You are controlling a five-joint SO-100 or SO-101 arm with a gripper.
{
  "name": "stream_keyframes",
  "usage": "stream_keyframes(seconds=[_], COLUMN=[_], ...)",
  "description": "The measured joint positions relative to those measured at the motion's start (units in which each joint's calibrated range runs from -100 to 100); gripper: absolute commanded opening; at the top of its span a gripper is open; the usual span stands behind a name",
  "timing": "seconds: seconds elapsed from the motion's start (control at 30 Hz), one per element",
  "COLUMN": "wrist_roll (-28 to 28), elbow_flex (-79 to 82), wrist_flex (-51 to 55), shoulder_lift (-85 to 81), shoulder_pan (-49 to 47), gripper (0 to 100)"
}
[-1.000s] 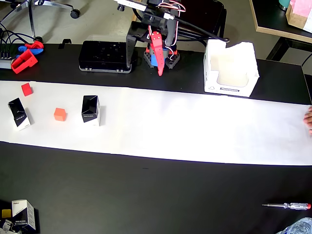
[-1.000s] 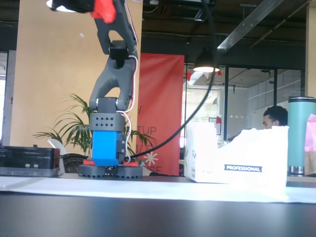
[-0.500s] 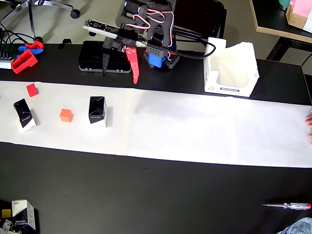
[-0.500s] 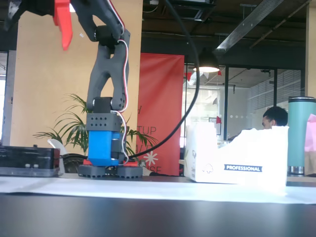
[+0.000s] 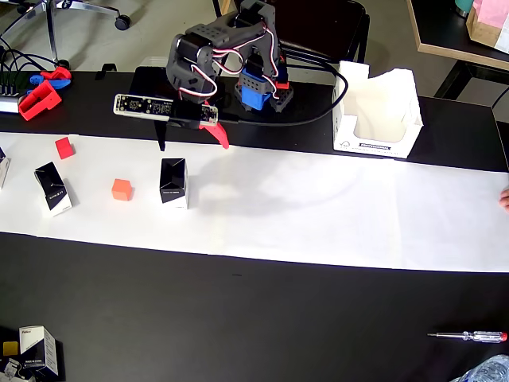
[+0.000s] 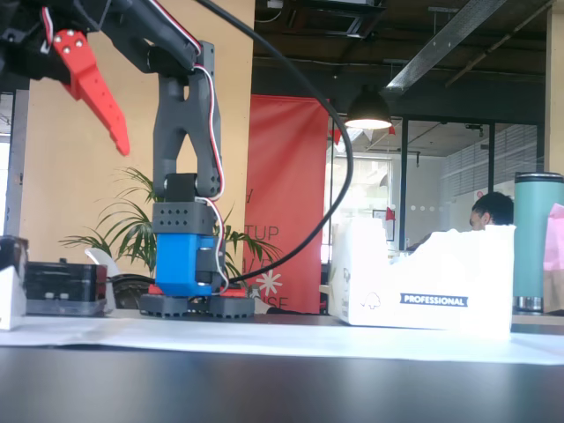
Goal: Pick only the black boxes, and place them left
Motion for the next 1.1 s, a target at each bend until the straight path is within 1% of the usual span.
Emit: stream_keyframes(seconds=[0.2, 0.57, 0.83, 1.03, 1.1], wrist_roll=[0.1, 0.1, 0.1, 0.0, -0.2], elbow_flex=[0.0, 0.0, 0.4, 8.7, 10.9], wrist_flex=[-0.1, -7.9, -9.0, -9.0, -9.2], shoulder_lift=[4.0, 10.5, 14.2, 14.3, 14.3], shoulder_pan=[0.0, 0.0, 0.0, -0.7, -1.8], gripper=[50, 50, 50, 50, 49])
